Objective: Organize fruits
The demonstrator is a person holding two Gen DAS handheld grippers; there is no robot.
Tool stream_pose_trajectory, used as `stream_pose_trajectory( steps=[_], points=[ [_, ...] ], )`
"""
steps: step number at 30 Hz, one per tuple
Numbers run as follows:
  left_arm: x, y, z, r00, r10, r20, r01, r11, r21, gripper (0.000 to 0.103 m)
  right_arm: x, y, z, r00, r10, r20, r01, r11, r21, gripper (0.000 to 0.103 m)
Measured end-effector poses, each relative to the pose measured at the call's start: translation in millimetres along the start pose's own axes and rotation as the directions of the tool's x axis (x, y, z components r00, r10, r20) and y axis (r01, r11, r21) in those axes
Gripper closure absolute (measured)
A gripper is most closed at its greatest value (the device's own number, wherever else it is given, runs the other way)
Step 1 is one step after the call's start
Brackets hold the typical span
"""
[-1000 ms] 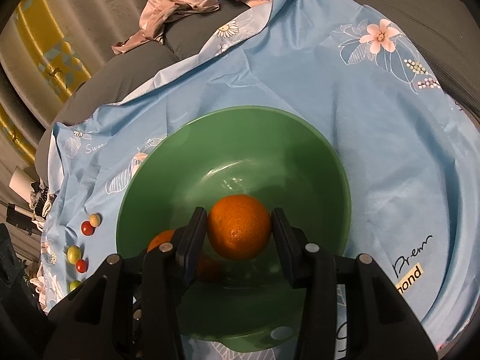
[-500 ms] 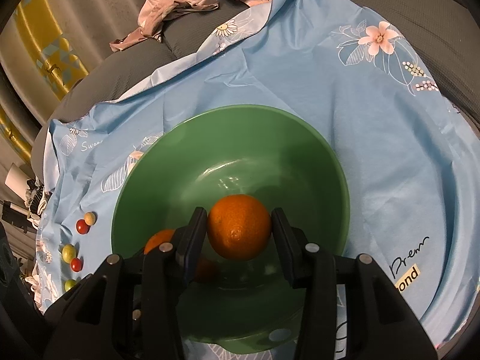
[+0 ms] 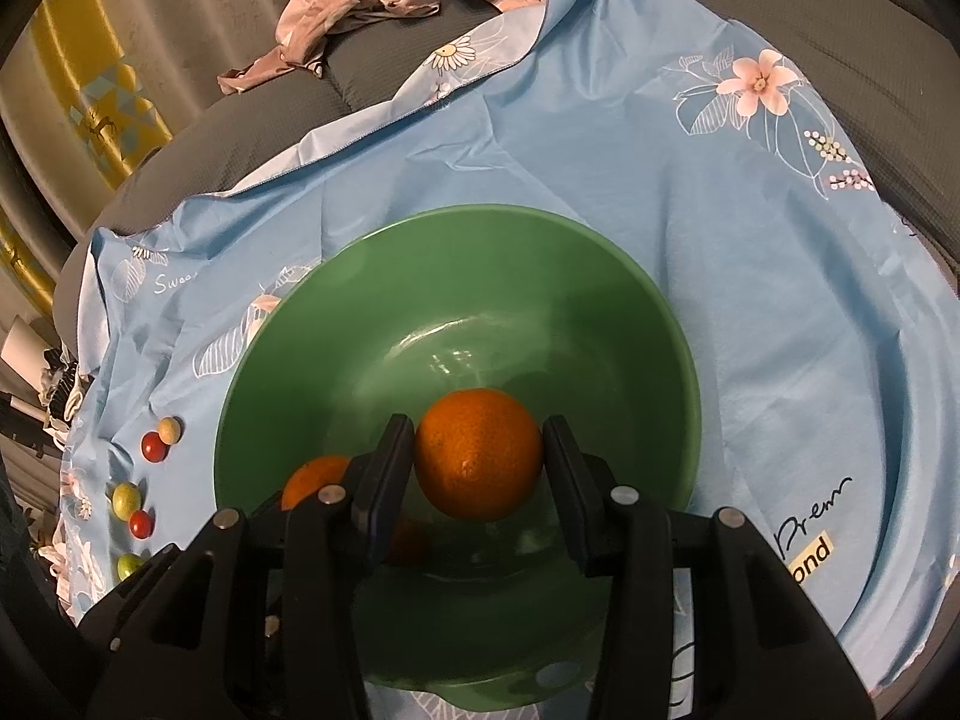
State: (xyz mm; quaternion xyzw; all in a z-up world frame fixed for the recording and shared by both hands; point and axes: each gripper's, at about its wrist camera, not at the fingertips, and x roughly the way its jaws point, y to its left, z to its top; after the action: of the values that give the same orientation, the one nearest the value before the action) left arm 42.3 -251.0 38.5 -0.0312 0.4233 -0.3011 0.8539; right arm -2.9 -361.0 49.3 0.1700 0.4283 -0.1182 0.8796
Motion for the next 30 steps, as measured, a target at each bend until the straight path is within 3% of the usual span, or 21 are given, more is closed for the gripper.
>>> stream_pose_trajectory(
  steps=[23, 30],
  points=[
    [-0.1, 1.9, -1.3, 1.000, 0.017, -0.001, -0.017, 1.000, -0.003, 0.065, 2.0, 3.4, -1.2, 0.999, -0.040, -0.007, 0.040, 0.999, -0.025, 0.056],
    [-5.1, 1.0, 0.2, 1.000, 0.012, 0.007, -0.012, 1.000, -0.003, 0.065, -0.4, 3.1, -1.1, 1.000, -0.003, 0.000, 0.003, 1.000, -0.008, 0.053]
  ],
)
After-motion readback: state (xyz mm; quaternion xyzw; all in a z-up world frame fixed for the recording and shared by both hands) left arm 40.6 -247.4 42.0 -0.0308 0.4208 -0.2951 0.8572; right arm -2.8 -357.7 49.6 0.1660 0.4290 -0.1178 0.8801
